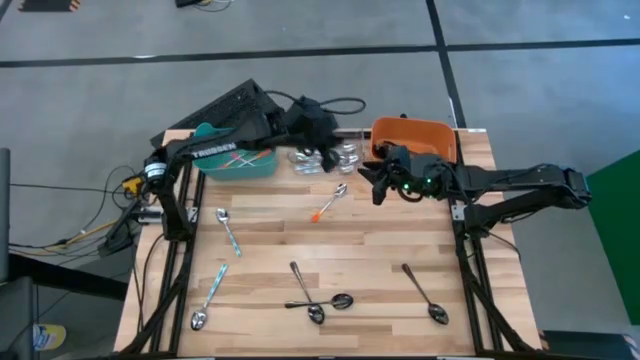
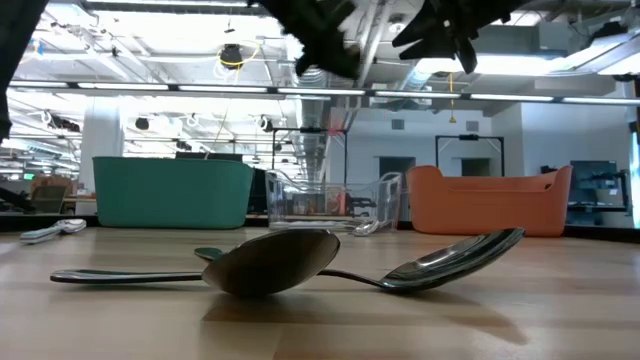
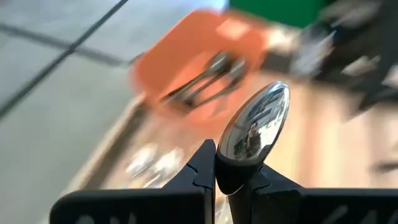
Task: Sort silverware by color (type)
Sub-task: Put the orange spoon into the green bin
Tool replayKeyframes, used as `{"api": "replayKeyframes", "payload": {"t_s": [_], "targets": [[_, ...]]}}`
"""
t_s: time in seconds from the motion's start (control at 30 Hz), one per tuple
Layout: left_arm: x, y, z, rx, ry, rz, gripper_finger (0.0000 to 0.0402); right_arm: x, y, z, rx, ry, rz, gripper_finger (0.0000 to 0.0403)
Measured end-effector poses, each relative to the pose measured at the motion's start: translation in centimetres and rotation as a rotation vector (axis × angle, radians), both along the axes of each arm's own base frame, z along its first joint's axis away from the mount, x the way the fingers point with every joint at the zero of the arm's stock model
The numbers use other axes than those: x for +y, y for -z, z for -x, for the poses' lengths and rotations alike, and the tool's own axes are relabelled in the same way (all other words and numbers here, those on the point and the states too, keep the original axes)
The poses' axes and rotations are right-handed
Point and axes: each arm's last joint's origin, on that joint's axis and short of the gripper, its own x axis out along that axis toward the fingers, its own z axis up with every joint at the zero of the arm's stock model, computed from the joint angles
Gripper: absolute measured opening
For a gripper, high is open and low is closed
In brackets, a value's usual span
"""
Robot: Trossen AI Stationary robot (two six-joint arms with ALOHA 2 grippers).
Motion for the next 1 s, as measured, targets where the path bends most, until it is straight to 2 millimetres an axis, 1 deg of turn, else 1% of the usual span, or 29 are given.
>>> {"api": "replayKeyframes", "payload": {"t_s": [0.13,0.23,0.33,0.4,0.53,0.6,0.73,0.83,1.0], "targets": [[1.1,-0.7,3.4,0.197,-0.05,-0.087,0.0001,0.0,0.4,0.1,0.035,0.001,-0.01,0.0151],[2.0,-1.2,6.4,0.358,-0.073,-0.126,0.0001,0.0,0.7,0.2,0.071,-0.001,-0.013,0.0147],[3.1,-1.4,9.5,0.549,-0.144,-0.159,0.0001,0.0,0.8,0.3,0.089,-0.002,-0.015,0.0144],[4.0,-1.3,11.4,0.66,-0.19,-0.15,0.0001,0.0,0.9,0.3,0.092,-0.001,-0.015,0.0142],[5.4,-1.1,14.3,0.78,-0.25,-0.067,0.0001,0.0,0.9,0.3,0.094,-0.002,-0.014,0.0141],[6.0,-0.9,15.4,0.809,-0.259,-0.008,0.0001,0.0,0.9,0.3,0.096,-0.002,-0.013,0.0141],[7.2,0.2,16.6,0.87,-0.28,0.068,0.0,0.0,0.9,0.3,0.096,-0.002,-0.013,0.0141],[7.8,2.1,17.3,0.931,-0.268,0.111,0.0004,0.0,0.9,0.3,0.099,-0.001,-0.014,0.0141],[8.3,6.1,18.3,0.999,-0.229,0.205,0.0009,0.0,1.0,0.3,0.105,-0.002,-0.014,0.0141]]}}
